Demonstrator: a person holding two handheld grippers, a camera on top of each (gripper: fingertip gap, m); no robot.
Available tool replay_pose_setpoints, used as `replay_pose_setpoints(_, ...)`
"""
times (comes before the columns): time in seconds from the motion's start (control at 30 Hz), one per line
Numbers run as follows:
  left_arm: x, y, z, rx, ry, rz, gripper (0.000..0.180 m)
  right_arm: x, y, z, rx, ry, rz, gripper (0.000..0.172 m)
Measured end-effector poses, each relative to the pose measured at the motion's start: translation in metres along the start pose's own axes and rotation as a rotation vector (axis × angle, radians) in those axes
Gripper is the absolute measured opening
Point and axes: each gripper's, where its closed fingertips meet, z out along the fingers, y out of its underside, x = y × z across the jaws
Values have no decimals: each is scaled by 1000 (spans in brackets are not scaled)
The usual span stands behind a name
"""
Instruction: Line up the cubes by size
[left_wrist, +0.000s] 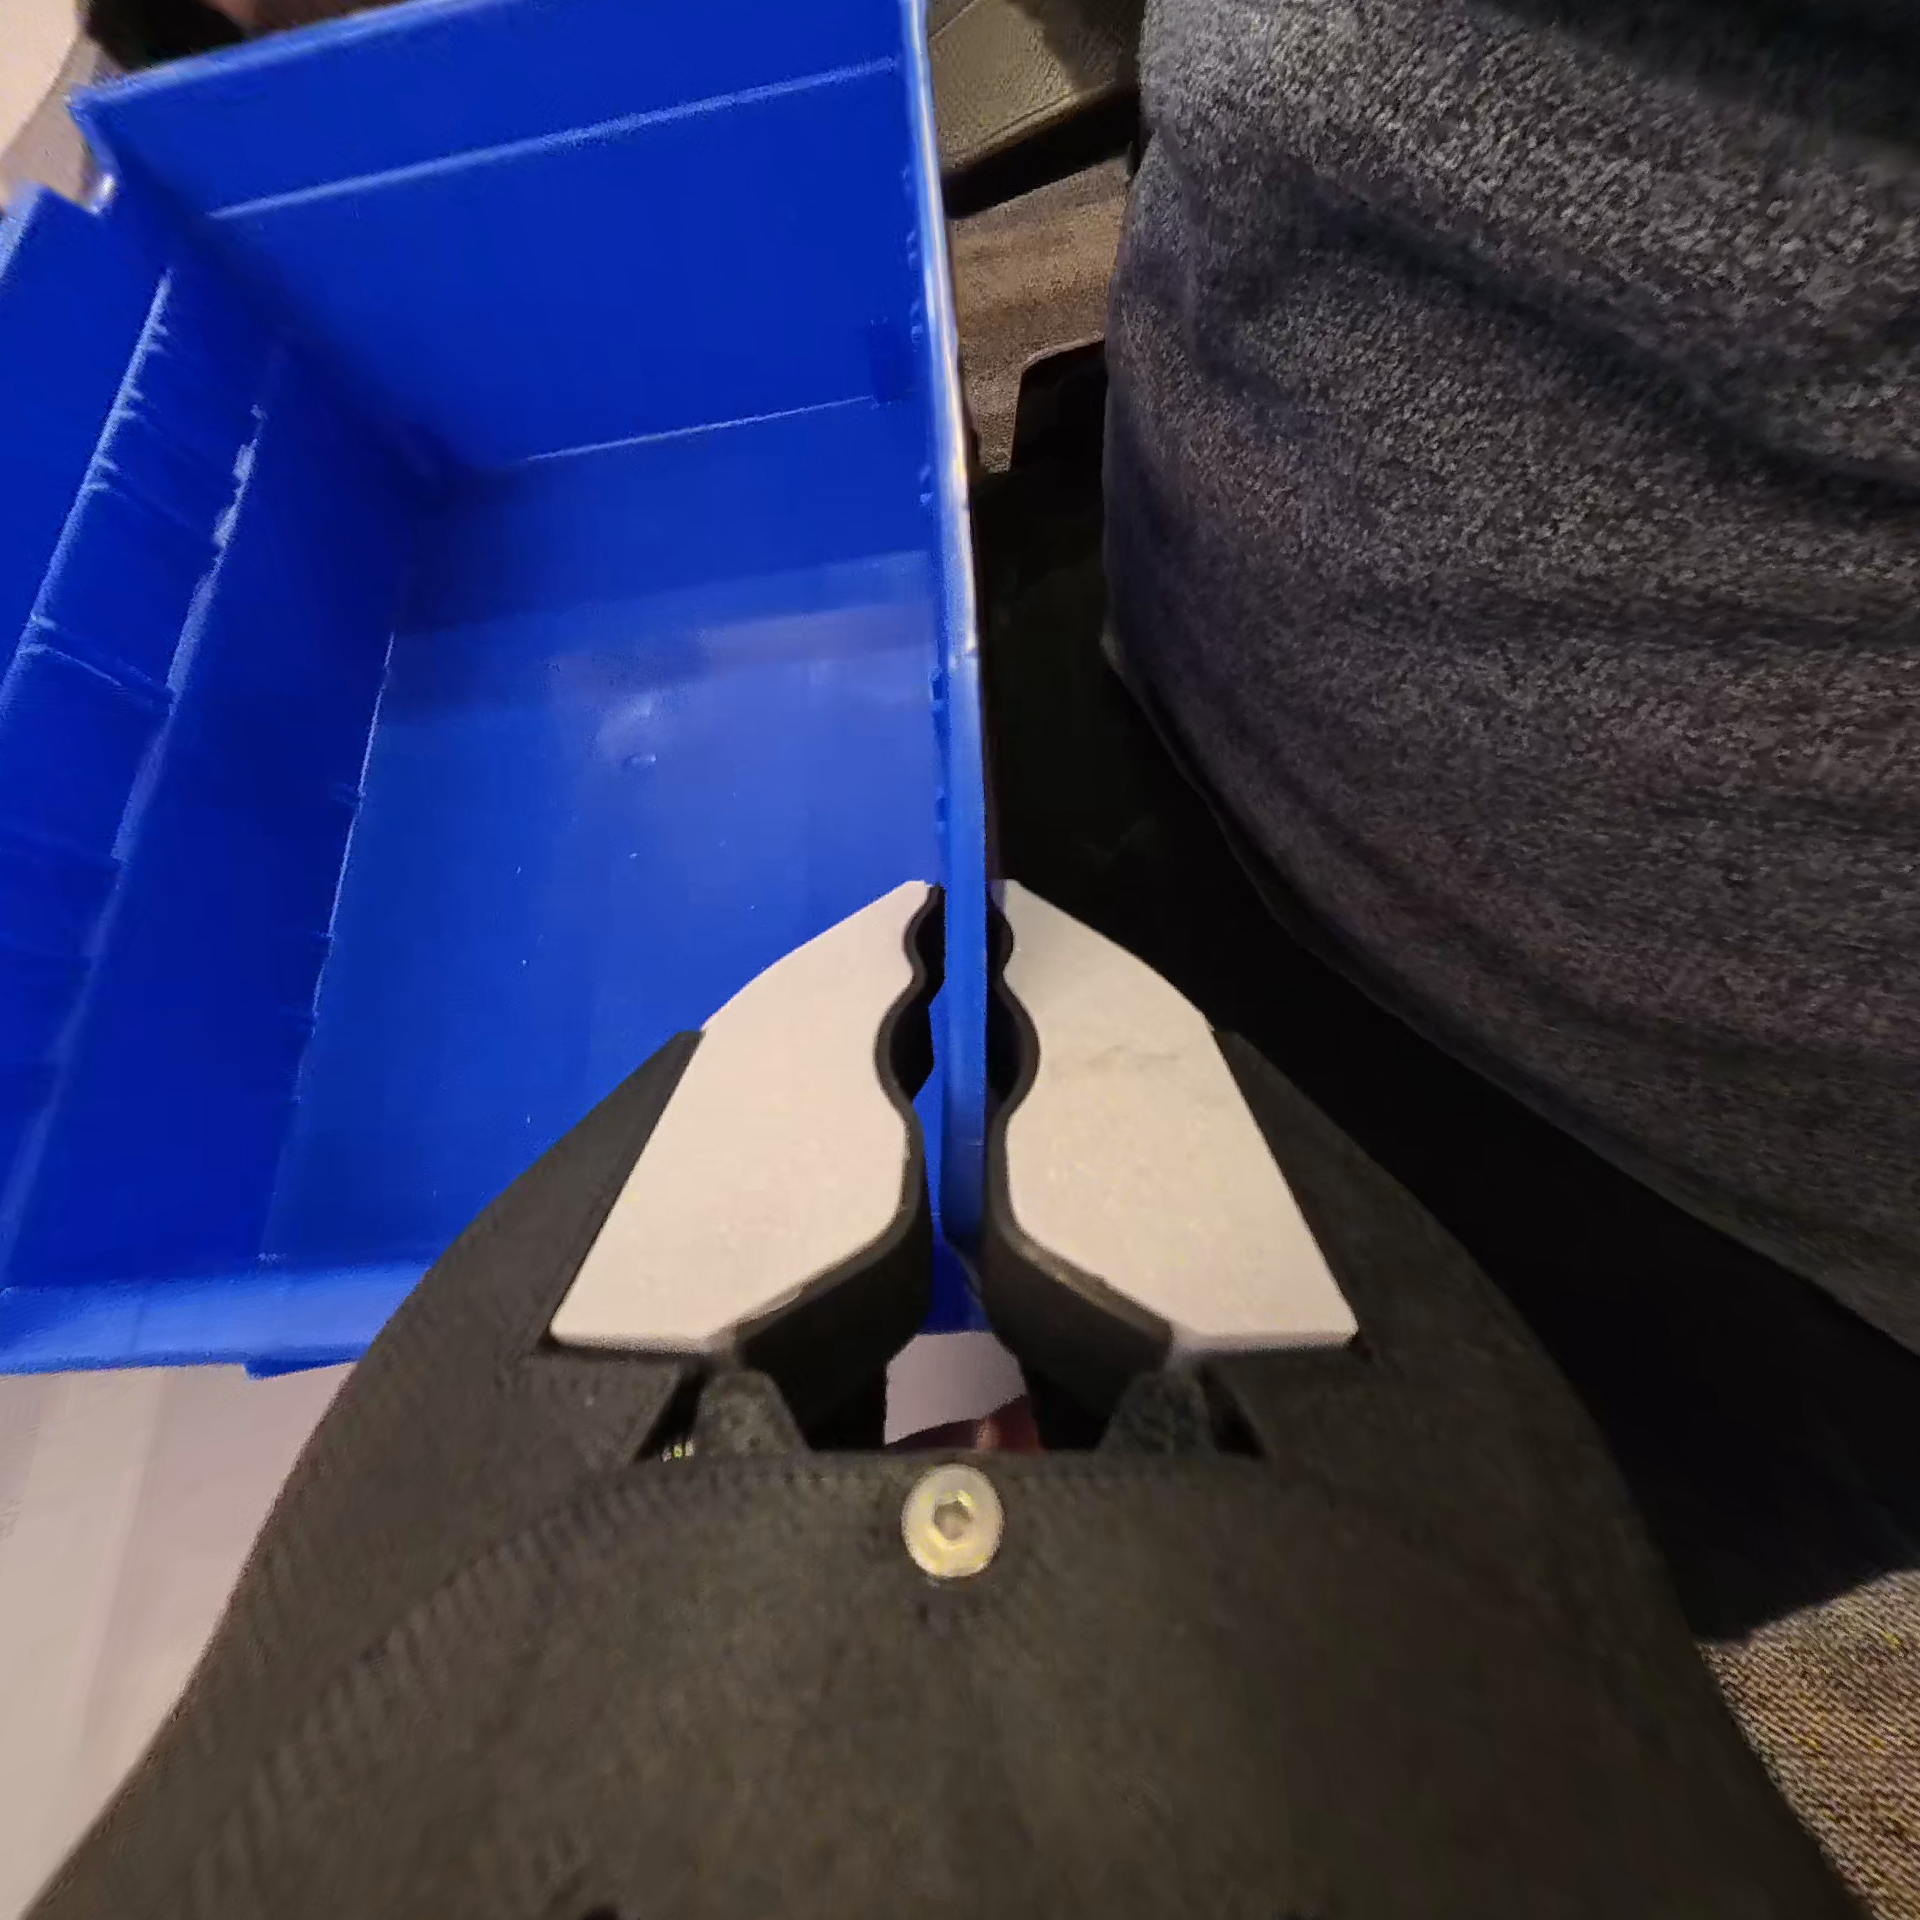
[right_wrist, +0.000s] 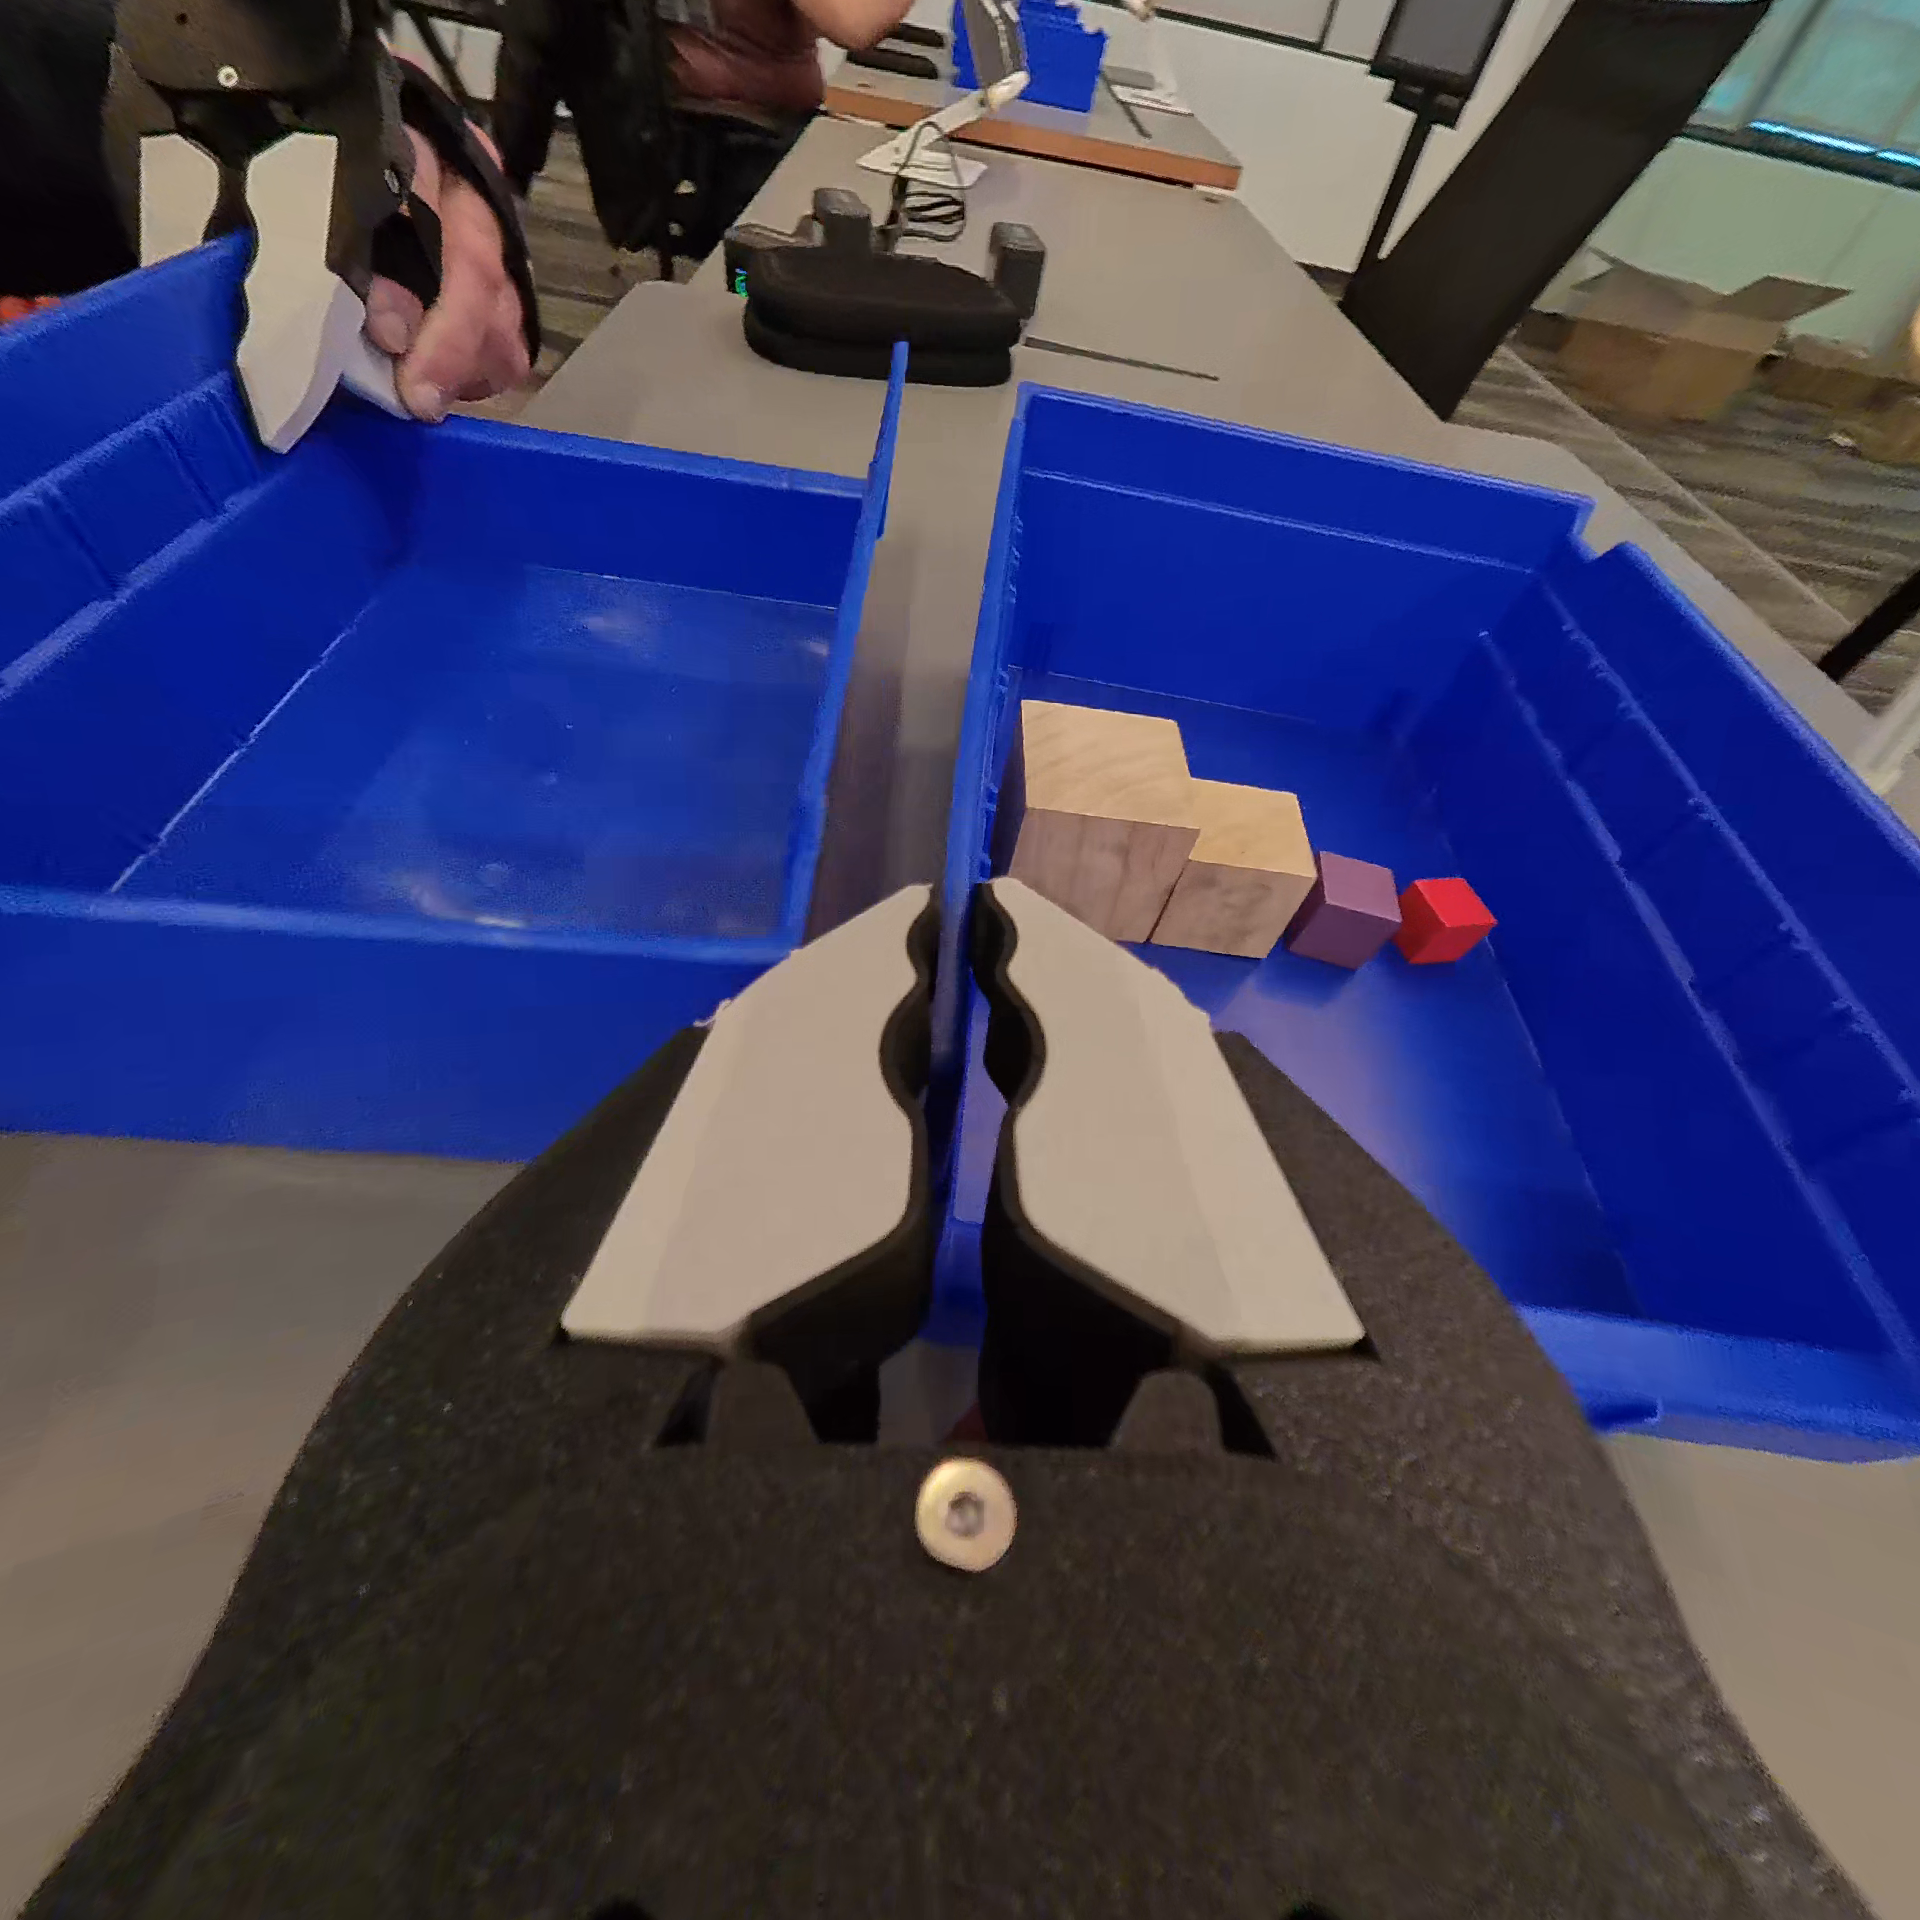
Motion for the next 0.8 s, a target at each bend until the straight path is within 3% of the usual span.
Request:
replay_pose_setpoints(0.27, -10, -11, 16, 9, 24, 20, 5, 23, -4, 26, -64, -95, -21, 5)
replay_pose_setpoints(0.37, -14, -13, 18, 4, 17, 9, 6, 36, -13, 15, -75, 6, 23, 23)
replay_pose_setpoints(0.47, -19, -17, 13, 12, -26, -4, 28, 39, -23, -12, -123, 182, 74, 35)
replay_pose_setpoints(0.53, -21, -25, 1, 43, -40, -29, 35, 33, -22, -34, -189, 309, 144, 37)
replay_pose_setpoints(0.63, -29, -34, -23, 66, -89, -40, 41, -1, -24, -56, -205, 368, 276, 41)
replay_pose_setpoints(0.8, -87, -49, -60, 75, -294, -33, 40, -62, -5, -54, -314, 411, 401, 59)
